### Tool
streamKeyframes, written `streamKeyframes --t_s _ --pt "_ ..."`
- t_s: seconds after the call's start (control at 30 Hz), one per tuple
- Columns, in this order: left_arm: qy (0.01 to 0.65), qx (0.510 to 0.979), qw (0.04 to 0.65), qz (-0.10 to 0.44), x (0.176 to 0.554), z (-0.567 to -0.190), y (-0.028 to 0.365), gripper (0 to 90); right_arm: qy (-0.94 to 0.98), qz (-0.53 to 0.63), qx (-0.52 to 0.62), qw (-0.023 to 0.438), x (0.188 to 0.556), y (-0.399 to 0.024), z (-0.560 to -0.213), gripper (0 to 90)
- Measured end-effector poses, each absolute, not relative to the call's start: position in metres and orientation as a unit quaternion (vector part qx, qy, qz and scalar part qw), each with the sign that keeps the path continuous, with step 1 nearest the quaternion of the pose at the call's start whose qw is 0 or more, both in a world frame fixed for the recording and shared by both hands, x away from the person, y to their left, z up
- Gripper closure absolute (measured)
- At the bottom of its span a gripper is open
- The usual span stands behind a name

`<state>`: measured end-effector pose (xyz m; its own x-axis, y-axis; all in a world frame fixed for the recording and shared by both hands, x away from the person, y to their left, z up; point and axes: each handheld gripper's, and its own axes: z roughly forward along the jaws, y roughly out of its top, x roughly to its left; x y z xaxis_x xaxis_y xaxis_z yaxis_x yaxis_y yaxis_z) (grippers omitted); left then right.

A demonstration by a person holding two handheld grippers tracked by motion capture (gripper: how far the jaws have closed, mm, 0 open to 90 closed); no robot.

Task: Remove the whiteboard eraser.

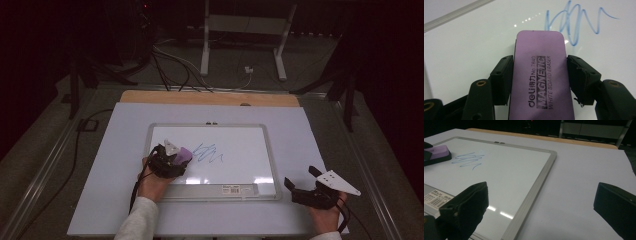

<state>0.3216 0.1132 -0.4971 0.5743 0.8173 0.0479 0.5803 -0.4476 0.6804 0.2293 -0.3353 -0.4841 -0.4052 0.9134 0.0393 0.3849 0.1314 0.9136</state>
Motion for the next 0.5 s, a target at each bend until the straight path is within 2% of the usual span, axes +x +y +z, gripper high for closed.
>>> streamKeyframes --t_s 0.3,0.5 --pt "0.399 0.841 0.32 0.175 0.317 -0.497 0.109 41.8 0.696 0.466 0.466 0.284 0.229 -0.336 -0.484 0.0" --pt "0.441 0.819 0.309 0.198 0.327 -0.497 0.123 41.9 0.696 0.466 0.466 0.286 0.229 -0.336 -0.484 0.0"
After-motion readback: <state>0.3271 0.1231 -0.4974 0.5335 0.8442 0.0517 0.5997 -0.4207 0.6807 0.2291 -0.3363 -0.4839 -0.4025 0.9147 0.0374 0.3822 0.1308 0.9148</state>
